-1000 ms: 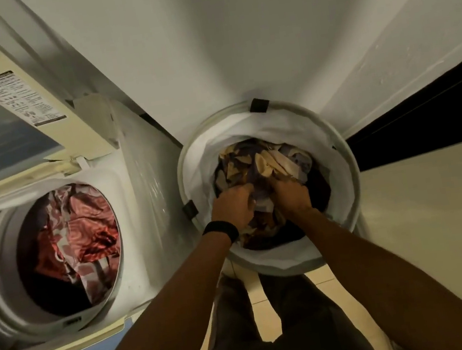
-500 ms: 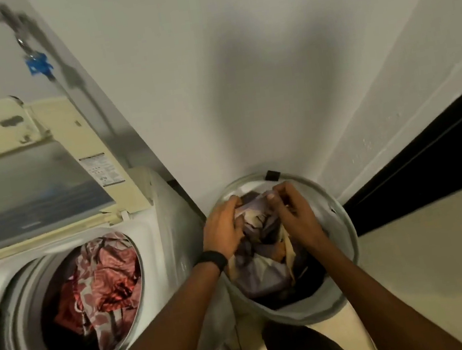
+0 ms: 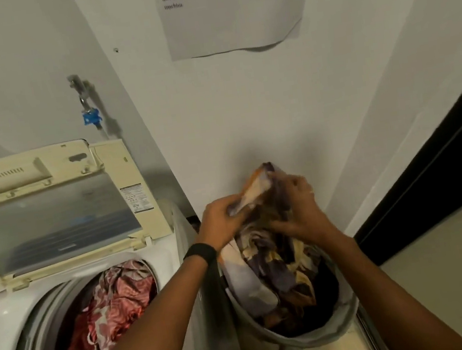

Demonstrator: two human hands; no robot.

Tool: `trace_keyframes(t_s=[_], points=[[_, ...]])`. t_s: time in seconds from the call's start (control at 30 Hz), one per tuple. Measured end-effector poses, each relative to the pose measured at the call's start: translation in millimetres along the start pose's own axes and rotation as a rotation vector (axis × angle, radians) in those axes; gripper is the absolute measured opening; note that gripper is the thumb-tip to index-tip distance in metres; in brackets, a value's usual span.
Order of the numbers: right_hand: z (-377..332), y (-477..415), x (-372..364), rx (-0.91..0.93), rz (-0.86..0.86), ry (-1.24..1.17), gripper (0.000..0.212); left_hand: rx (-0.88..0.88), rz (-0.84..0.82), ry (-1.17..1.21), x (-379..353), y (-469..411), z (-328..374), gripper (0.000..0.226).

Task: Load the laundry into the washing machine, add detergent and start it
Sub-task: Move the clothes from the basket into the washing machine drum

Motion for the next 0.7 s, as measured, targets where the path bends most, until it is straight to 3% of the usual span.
trace_keyframes(t_s=[0.07,0.13,0.2,0.27,0.43,0.5,0.6,0.67,0.7], points=[[-18,-4,-22,0.089,-0.052,-0.024,0.091,-0.061,-0.126,-0.100,-17,-2,15,0.027],[-23,-6,-36,0.068,-0.086,-0.149,0.074,-0.125,-0.190,-0.107,-25,-2,23,0.025],[-23,-2,-33,0.011,-0.114,-0.081,0.049,-0.117,-0.200,-0.051,-20,0,21,0.015],[-20,6,-19,-0.032,-0.094,0.032,0.037,-0.106,-0.210,-0.042,-16,1,13,0.023],[-6,39,35,-0.189,0.229,0.214,0.010,-0.059,-0.252,-0.071,-21,4,-19,0.023],[-5,50,33,-0.216,0.227,0.203,0.019,-0.063,-0.292,-0.065,-27,5,-21,0.026],[-18,54,5,-0.123,-0.024,0.236,0.049,-0.110,-0.418,-0.078,-37,10,5,0.011],[-26,56,-7,-0.127,-0.032,0.127,0.066,-0.199,-0.493,-0.140,-46,18,24,0.013],[-32,57,-11,-0.136,0.001,0.035,0.061,-0.244,-0.514,-0.174,-51,22,30,0.015]])
Point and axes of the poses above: each hand's wrist, its own y-axis away from the middle knuckle, its own x-axis out of the back of the hand, z = x × y, the point moved 9 cm from there along -y, towards the middle knuckle, and after that the axes turned 11 degrees about x, right-handed, at the moved point
